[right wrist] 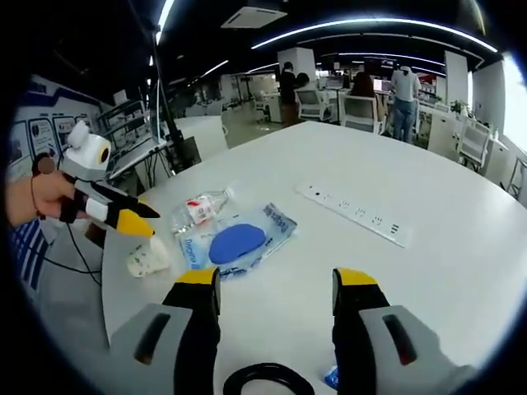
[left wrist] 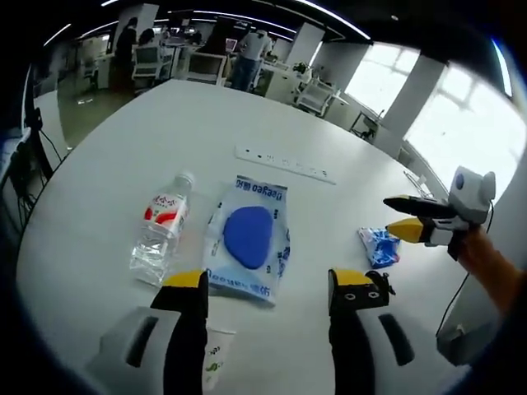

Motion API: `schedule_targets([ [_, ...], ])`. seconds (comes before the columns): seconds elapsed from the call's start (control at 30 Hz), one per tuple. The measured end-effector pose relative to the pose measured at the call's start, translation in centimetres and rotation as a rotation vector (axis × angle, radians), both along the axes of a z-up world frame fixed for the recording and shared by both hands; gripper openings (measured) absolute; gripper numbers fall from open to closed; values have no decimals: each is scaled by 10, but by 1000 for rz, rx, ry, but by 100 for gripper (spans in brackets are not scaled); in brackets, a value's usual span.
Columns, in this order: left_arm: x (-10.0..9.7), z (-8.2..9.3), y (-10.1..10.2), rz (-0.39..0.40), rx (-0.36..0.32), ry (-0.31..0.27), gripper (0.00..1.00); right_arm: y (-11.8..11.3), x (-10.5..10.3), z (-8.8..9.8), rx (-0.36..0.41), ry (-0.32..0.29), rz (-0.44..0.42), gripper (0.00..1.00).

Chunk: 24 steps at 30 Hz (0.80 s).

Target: Arrange the tabletop items into an orderly group along one side of the table until the central work area is clear of visible clutter.

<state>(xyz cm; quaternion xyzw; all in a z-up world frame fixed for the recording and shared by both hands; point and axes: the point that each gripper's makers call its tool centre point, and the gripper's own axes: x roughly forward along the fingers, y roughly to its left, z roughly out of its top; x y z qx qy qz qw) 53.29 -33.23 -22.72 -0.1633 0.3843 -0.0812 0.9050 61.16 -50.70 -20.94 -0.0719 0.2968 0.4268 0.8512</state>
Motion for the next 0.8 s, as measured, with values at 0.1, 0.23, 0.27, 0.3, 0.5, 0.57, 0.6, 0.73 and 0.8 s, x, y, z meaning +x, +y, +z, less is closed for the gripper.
schedule_targets([
  [0.1,2,0,0,1,-1,-3,59,5,4,-1,-1,2,9,53],
  [0.23,3,-2,0,5,-6,-2,59,12,12,-2,-5,-1,22,53],
  [0.27,3,-2,0,5,-8,-2,60,14,13,-2,-5,-2,25,53],
  [0.3,4,-3,0,7,-10,-1,60,16,16,-3,-7,-1,29,53],
  [0.5,4,-6,2,14,-17,-1,60,28,29,-6,-10,0,51,53],
  [0.57,4,-7,2,19,-22,-1,60,31,32,-7,-12,-1,58,53],
  [0.6,4,-7,2,19,-23,0,60,33,33,-8,-13,0,61,53],
  [0.73,5,-7,2,25,-32,-4,60,39,37,-12,-18,4,76,53],
  [0.8,5,-7,1,24,-34,-5,61,42,38,-14,-22,7,83,52],
])
